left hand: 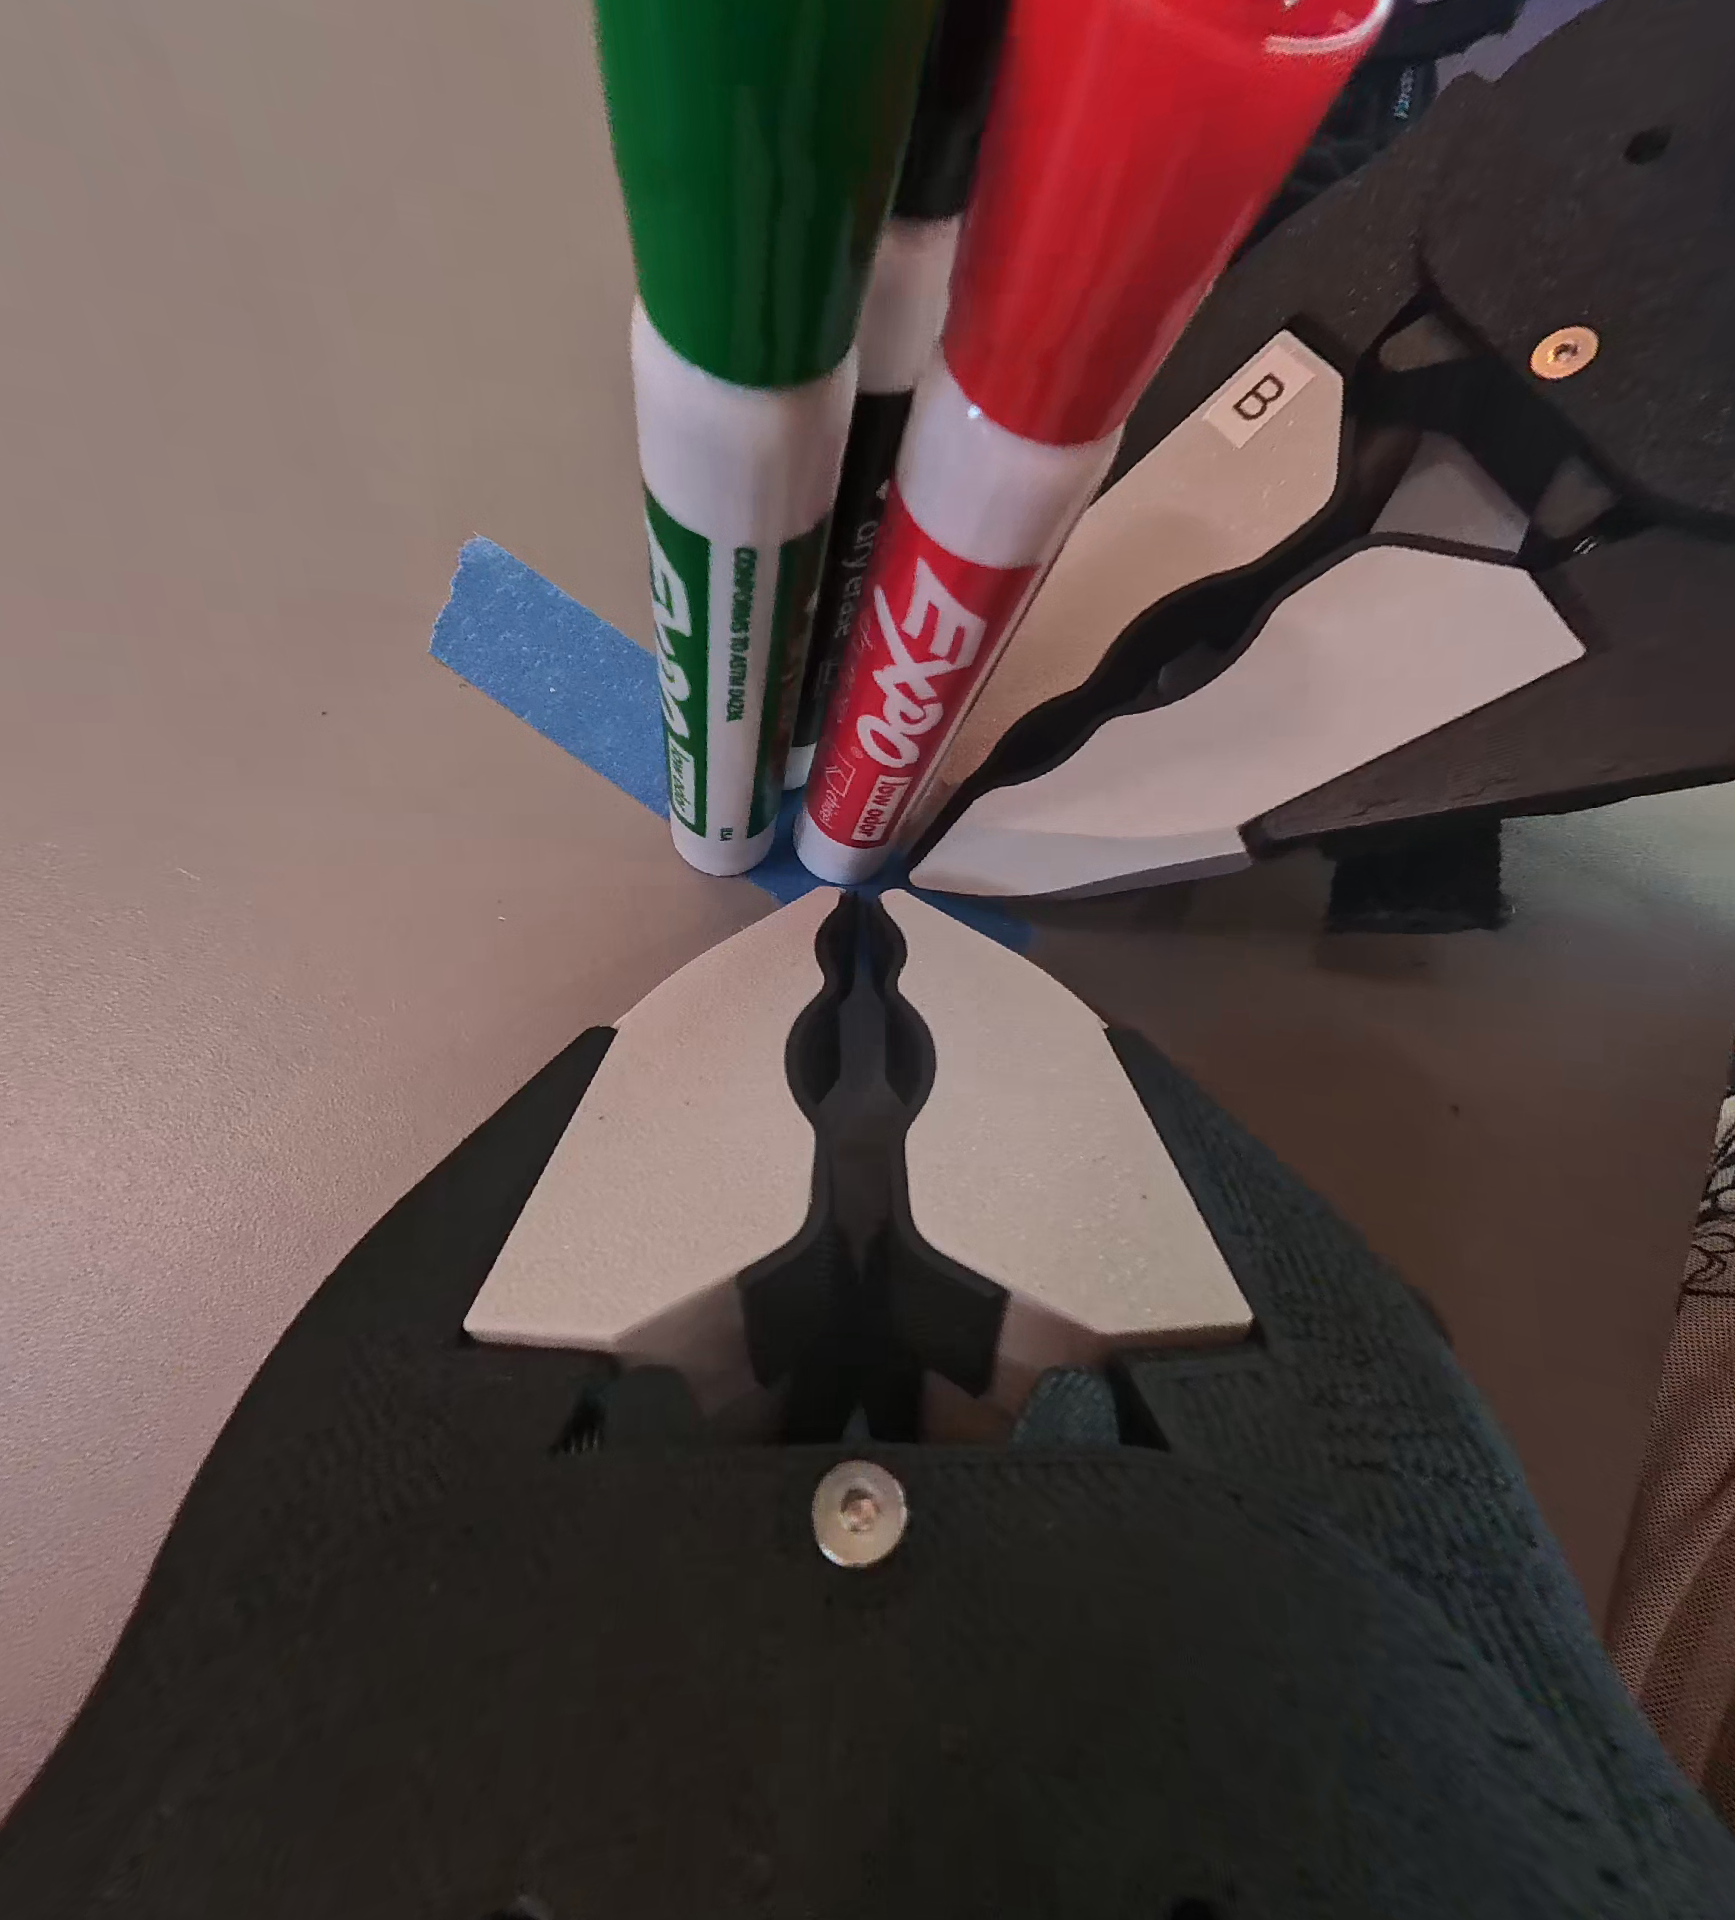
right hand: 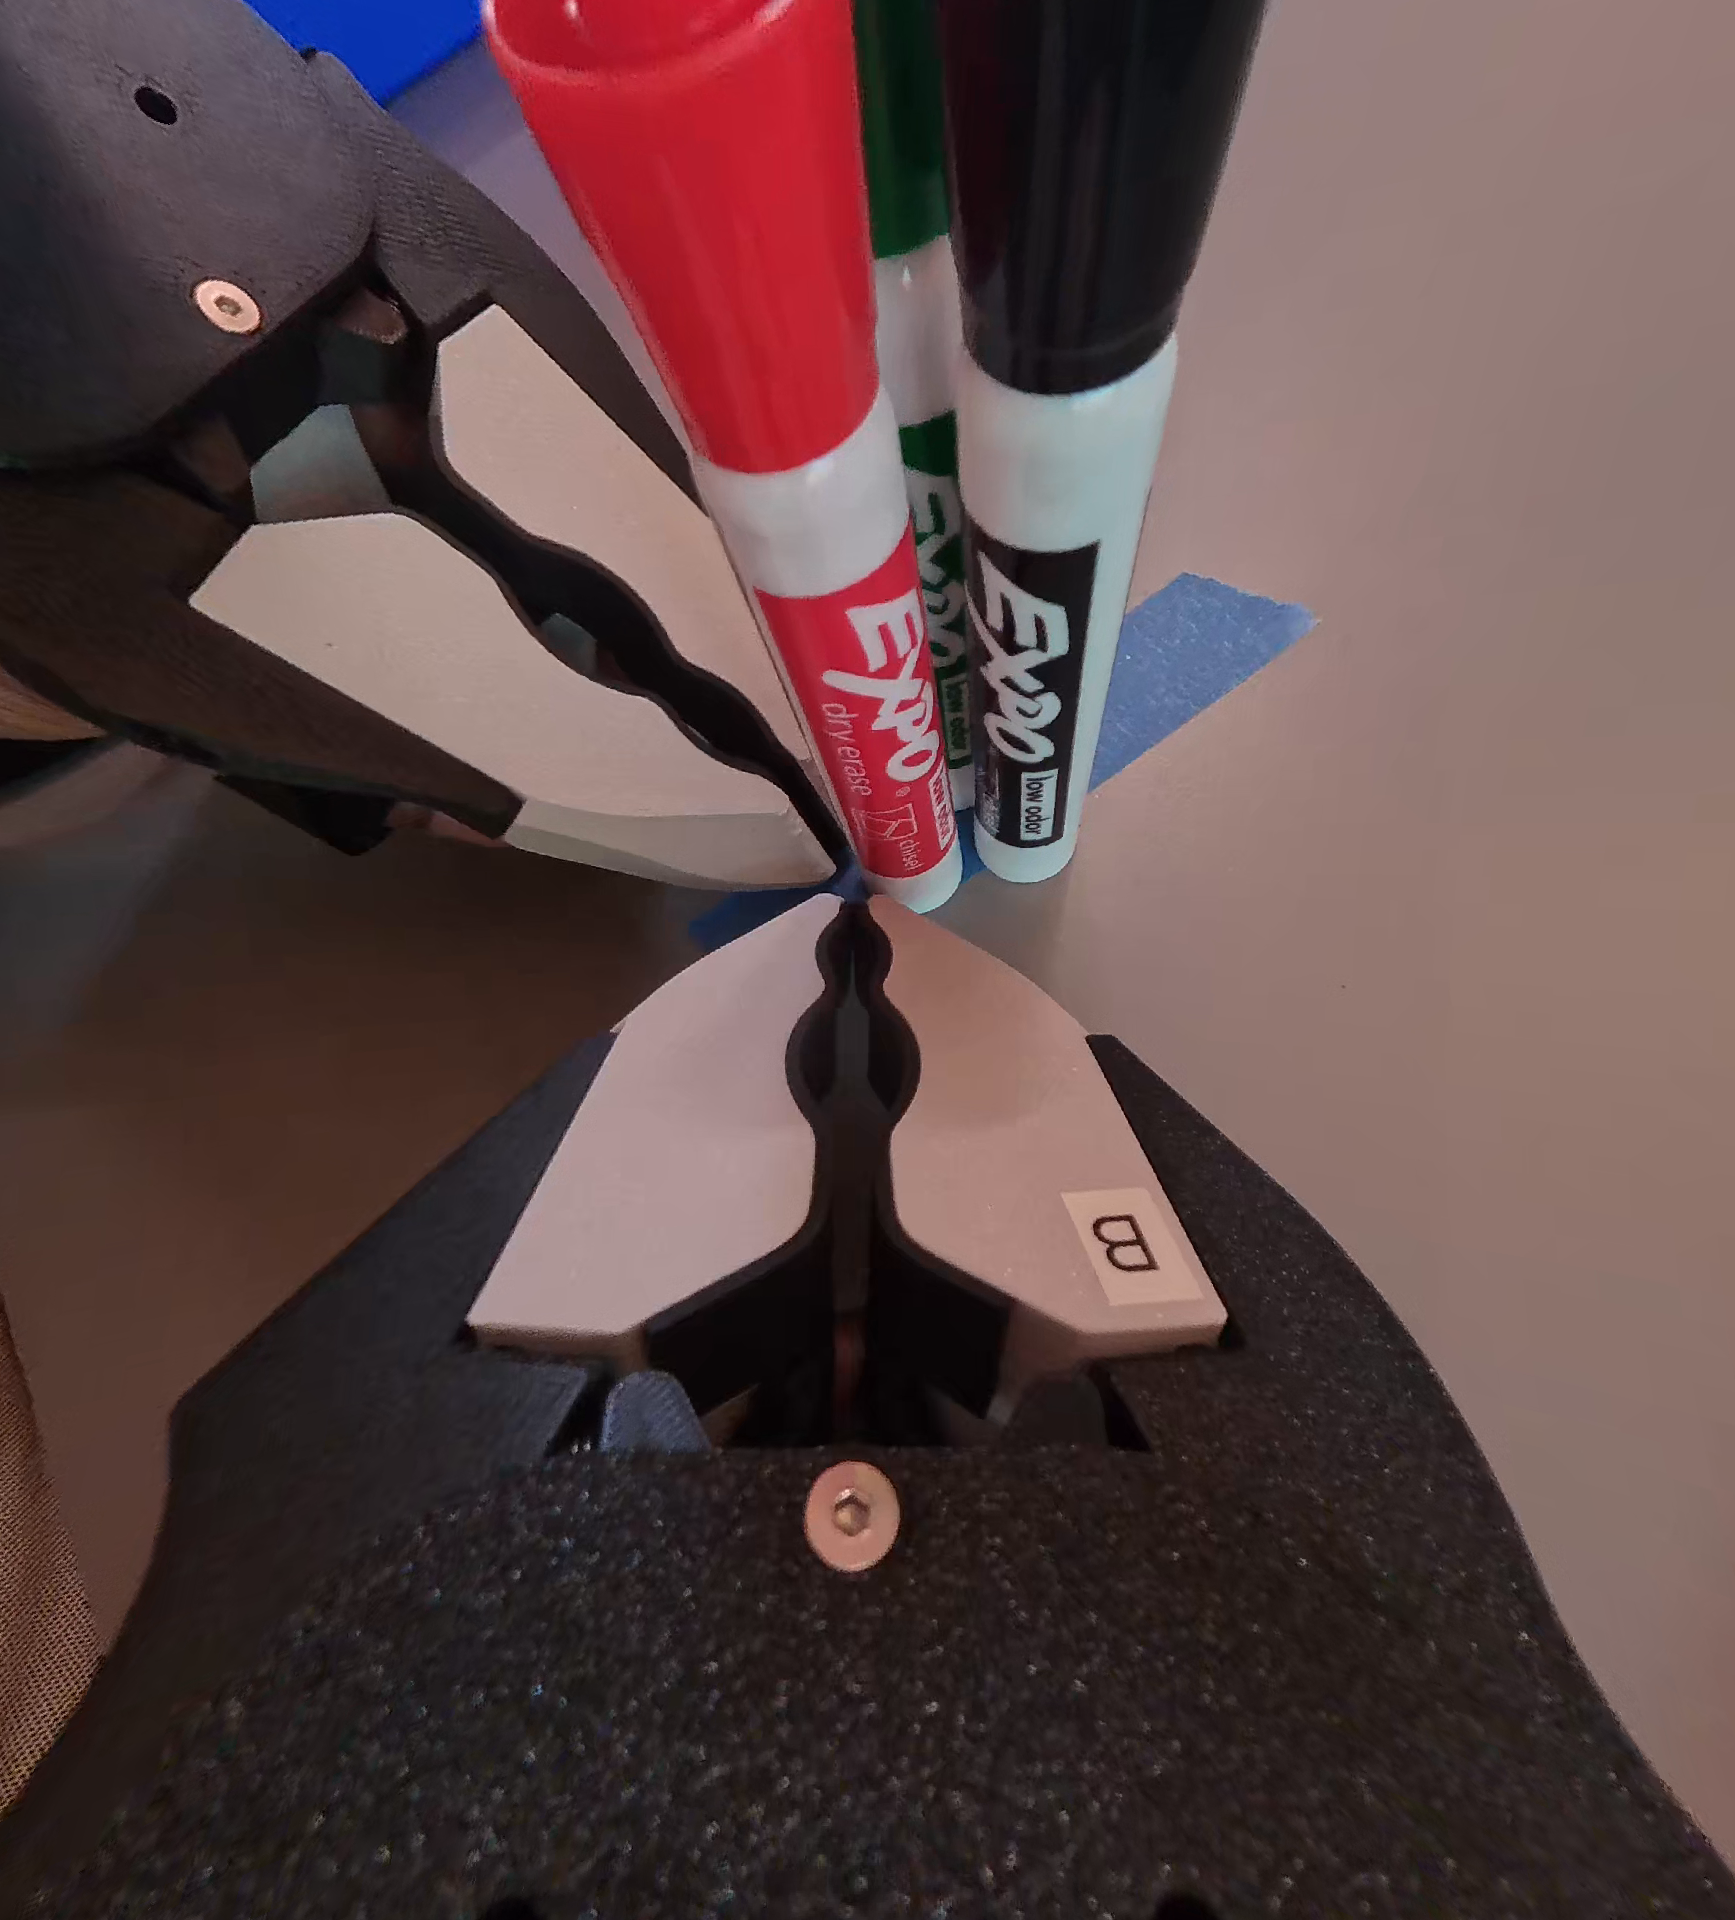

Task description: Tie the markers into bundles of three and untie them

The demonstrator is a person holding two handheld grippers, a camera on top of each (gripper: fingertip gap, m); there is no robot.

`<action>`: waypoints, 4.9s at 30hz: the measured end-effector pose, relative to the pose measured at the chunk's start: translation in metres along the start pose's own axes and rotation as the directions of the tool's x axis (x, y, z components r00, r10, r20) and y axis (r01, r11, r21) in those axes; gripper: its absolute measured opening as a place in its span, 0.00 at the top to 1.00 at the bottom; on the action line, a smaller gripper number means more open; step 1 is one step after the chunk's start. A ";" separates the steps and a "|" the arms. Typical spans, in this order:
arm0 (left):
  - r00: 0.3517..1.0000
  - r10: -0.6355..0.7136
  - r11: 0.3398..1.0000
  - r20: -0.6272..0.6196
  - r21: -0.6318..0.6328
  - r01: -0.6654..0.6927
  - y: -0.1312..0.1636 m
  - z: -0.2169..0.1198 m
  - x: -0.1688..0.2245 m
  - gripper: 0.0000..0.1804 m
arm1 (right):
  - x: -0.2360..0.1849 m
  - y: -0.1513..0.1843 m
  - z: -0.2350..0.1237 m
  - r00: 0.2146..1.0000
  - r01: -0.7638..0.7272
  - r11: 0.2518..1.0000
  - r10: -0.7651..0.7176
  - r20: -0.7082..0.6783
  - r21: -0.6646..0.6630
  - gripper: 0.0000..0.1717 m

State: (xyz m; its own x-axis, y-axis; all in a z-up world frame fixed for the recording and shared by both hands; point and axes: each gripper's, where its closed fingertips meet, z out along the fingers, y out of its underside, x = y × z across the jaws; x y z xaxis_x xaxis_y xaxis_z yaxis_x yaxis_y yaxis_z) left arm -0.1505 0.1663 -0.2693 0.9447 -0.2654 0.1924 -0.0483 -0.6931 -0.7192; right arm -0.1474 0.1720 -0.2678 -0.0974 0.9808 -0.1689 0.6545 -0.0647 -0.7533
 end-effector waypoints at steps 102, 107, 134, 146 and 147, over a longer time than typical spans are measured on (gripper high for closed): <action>0.683 -0.415 0.749 0.602 0.652 -0.120 -0.116 -0.022 -0.040 0.56 | 0.073 -0.101 -0.194 0.998 0.045 0.474 -0.065 -0.016 0.879 0.37; 0.678 -0.406 0.755 0.612 0.643 -0.129 -0.117 -0.021 -0.041 0.56 | 0.074 -0.101 -0.193 0.998 0.044 0.477 -0.060 -0.017 0.878 0.37; 0.678 -0.403 0.767 0.615 0.631 -0.116 -0.116 -0.018 -0.044 0.62 | 0.084 -0.093 -0.194 0.999 0.043 0.481 -0.033 -0.031 0.876 0.37; 0.690 -0.421 0.741 0.589 0.662 -0.113 -0.116 -0.022 -0.043 0.77 | 0.088 -0.087 -0.194 0.999 0.042 0.485 -0.024 -0.035 0.874 0.38; 0.700 -0.420 0.736 0.578 0.668 -0.110 -0.116 -0.022 -0.042 0.78 | 0.088 -0.087 -0.193 0.999 0.043 0.486 -0.024 -0.036 0.873 0.37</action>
State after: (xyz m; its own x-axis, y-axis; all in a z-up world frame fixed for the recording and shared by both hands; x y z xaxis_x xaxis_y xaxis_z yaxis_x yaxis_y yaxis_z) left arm -0.1920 0.2432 -0.1795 0.8690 0.4923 0.0507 0.0772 -0.0337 -0.9964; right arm -0.0675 0.2992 -0.0945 -0.0862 0.9881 -0.1277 -0.3408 -0.1497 -0.9281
